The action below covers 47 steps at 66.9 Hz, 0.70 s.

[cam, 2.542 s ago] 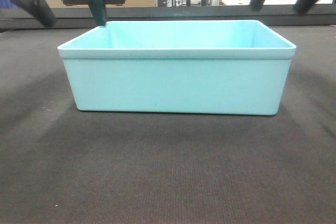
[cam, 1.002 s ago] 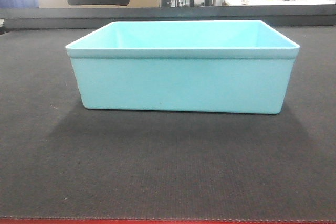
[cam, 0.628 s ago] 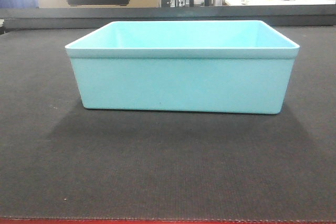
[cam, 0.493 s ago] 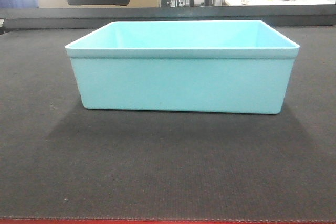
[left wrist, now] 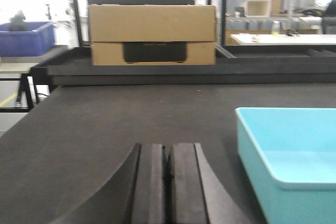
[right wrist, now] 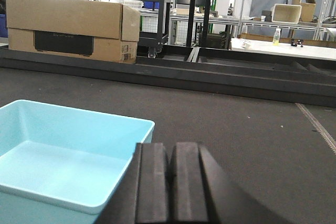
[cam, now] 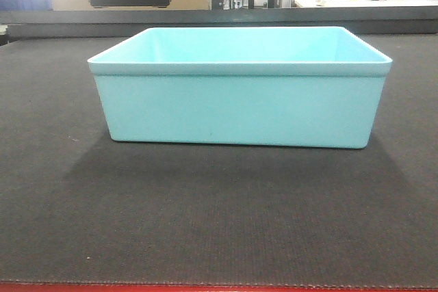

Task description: Fetch blue bin and place on conveyor start

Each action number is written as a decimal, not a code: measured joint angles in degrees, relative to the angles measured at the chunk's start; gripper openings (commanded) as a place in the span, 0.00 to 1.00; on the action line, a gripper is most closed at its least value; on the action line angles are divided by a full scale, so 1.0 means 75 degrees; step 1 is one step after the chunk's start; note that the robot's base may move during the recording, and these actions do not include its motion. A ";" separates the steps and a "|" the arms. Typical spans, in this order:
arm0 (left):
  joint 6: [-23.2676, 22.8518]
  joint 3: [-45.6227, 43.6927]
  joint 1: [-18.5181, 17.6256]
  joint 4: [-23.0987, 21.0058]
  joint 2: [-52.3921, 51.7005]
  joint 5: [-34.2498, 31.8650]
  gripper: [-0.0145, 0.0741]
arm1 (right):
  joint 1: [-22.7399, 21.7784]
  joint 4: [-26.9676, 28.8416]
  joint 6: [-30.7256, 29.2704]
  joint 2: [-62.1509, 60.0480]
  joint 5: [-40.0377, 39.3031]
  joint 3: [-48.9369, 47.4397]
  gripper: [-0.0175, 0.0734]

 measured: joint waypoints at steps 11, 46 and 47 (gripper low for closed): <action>0.0120 0.1518 0.0295 -0.0099 -0.0990 -0.0736 0.04 | 0.0000 0.0000 0.0000 0.0000 0.0000 0.0000 0.01; 0.0153 0.2191 0.0339 -0.0130 -0.1571 -0.0550 0.04 | 0.0000 0.0000 0.0000 0.0000 0.0000 0.0012 0.01; 0.0153 0.2191 0.0339 -0.0130 -0.1571 -0.0550 0.04 | 0.0000 0.0000 0.0000 0.0000 0.0000 0.0012 0.01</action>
